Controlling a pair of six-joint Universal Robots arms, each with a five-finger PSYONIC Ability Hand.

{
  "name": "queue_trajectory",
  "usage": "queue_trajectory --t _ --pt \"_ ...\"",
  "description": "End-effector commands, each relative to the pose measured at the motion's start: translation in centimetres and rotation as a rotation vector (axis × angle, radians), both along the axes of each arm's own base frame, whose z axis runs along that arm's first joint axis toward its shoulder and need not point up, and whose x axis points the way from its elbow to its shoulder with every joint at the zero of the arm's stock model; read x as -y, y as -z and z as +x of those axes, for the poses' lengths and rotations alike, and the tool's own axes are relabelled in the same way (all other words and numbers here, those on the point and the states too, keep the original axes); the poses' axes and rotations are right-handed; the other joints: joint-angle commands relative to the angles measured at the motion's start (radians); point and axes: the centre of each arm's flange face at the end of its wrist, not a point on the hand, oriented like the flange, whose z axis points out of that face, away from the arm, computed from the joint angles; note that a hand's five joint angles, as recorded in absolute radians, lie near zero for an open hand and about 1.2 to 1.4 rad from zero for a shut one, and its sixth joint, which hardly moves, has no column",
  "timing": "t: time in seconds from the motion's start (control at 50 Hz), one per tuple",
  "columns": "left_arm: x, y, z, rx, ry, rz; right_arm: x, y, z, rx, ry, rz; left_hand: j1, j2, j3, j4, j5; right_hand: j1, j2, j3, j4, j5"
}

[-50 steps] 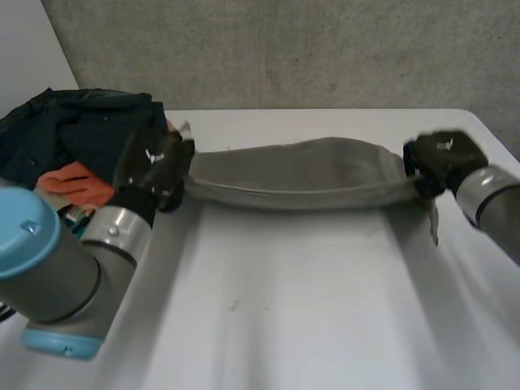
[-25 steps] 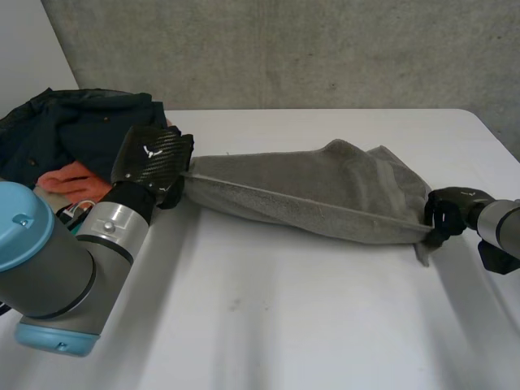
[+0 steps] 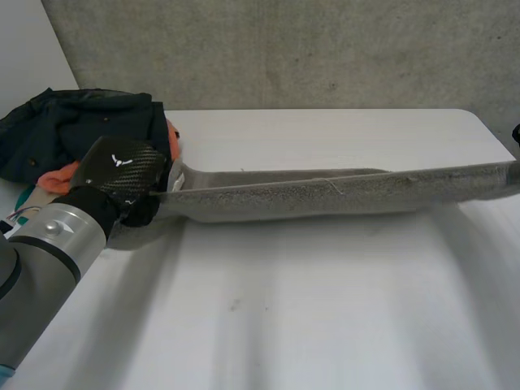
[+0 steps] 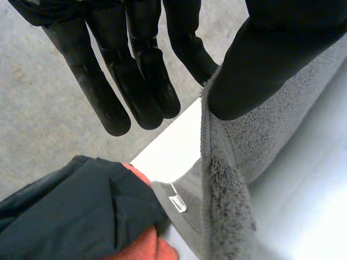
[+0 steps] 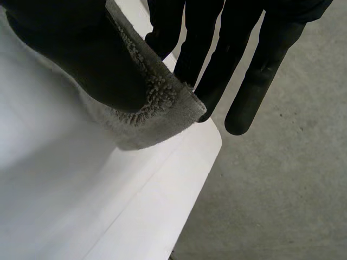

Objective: Fold the laundry.

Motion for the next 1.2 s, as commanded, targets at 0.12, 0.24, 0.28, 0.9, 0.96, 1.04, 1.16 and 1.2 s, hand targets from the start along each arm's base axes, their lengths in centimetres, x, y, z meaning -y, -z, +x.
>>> queue_trajectory --t 0.12,0.24,0.28,0.9,0.96,1.04,1.16,1.2 --pt "7.1 6.9 -3.0 0.230 0.037 0.044 4.8 6.6 1.3 0.026 -0.024 0.164 0.238 0.198 0.203 0.197 0.218 0.249 0.215 0.209 0.200 0.212" --pt "13.0 2.4 -5.5 0.213 0.014 -0.222 9.8 2.3 3.4 0.132 0.052 -0.187 0.238 0.198 0.203 0.197 0.218 0.249 0.215 0.209 0.200 0.212" --pt "15.2 -2.4 -6.3 0.127 -0.020 -0.418 11.0 0.0 3.6 0.184 0.068 -0.331 0.238 0.198 0.203 0.197 0.218 0.249 0.215 0.209 0.200 0.212" --pt "13.1 3.6 -6.3 0.091 -0.004 -0.387 12.1 6.3 5.4 0.317 -0.090 -0.336 0.238 0.198 0.203 0.197 0.218 0.249 0.215 0.209 0.200 0.212" --pt "11.0 6.4 -6.0 0.136 0.023 -0.292 10.9 7.9 5.3 0.301 -0.087 -0.259 0.238 0.198 0.203 0.197 0.218 0.249 0.215 0.209 0.200 0.212" --pt "7.9 7.2 -4.7 0.190 0.042 -0.199 8.5 10.5 3.6 0.220 -0.047 -0.090 0.238 0.198 0.203 0.197 0.218 0.249 0.215 0.209 0.200 0.212" --pt "0.8 7.5 -1.6 0.307 0.083 0.033 3.6 9.6 -0.2 0.012 0.000 0.057 0.238 0.198 0.203 0.197 0.218 0.249 0.215 0.209 0.200 0.212" --pt "-1.1 7.3 -0.9 0.337 0.100 0.093 1.7 9.0 -1.6 -0.076 0.013 0.109 0.238 0.198 0.203 0.197 0.218 0.249 0.215 0.209 0.200 0.212"
